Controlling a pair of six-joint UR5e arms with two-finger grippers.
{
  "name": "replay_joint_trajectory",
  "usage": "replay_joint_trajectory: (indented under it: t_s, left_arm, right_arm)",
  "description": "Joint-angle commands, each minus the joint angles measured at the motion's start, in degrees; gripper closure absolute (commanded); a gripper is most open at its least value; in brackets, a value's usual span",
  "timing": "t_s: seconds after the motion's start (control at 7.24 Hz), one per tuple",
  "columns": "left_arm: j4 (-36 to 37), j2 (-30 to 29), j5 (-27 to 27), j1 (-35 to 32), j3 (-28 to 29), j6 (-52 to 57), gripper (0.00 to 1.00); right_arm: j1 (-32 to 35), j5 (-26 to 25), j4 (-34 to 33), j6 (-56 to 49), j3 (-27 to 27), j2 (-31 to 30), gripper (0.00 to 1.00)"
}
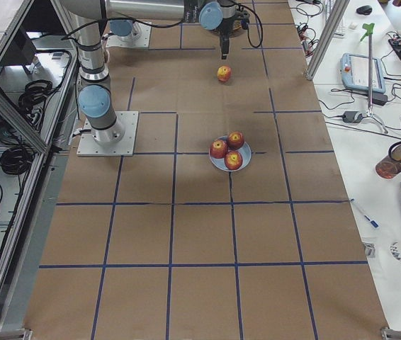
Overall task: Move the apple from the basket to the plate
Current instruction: 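Move the right gripper to the apple while the left gripper withdraws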
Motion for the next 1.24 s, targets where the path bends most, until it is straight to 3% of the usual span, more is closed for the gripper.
replay_joint_trajectory:
  t_s: [0.0,0.69,1.11]
  left_arm:
    - [-1.4,1.1,0.0,1.9,0.0,0.7,0.01]
    - [-1.4,1.3,-0.1,2.7,0.0,2.1,0.01]
    - [-1.4,1.2,-0.2,2.8,-0.1,2.1,0.01]
  right_arm:
    - [5.0,-0.5,-6.3,5.0,-1.2,7.4,0.0]
    - [8.4,-0.6,-18.0,6.8,-0.6,18.8,0.0]
    - [8.3,-0.6,-18.3,5.8,0.1,20.0,0.0]
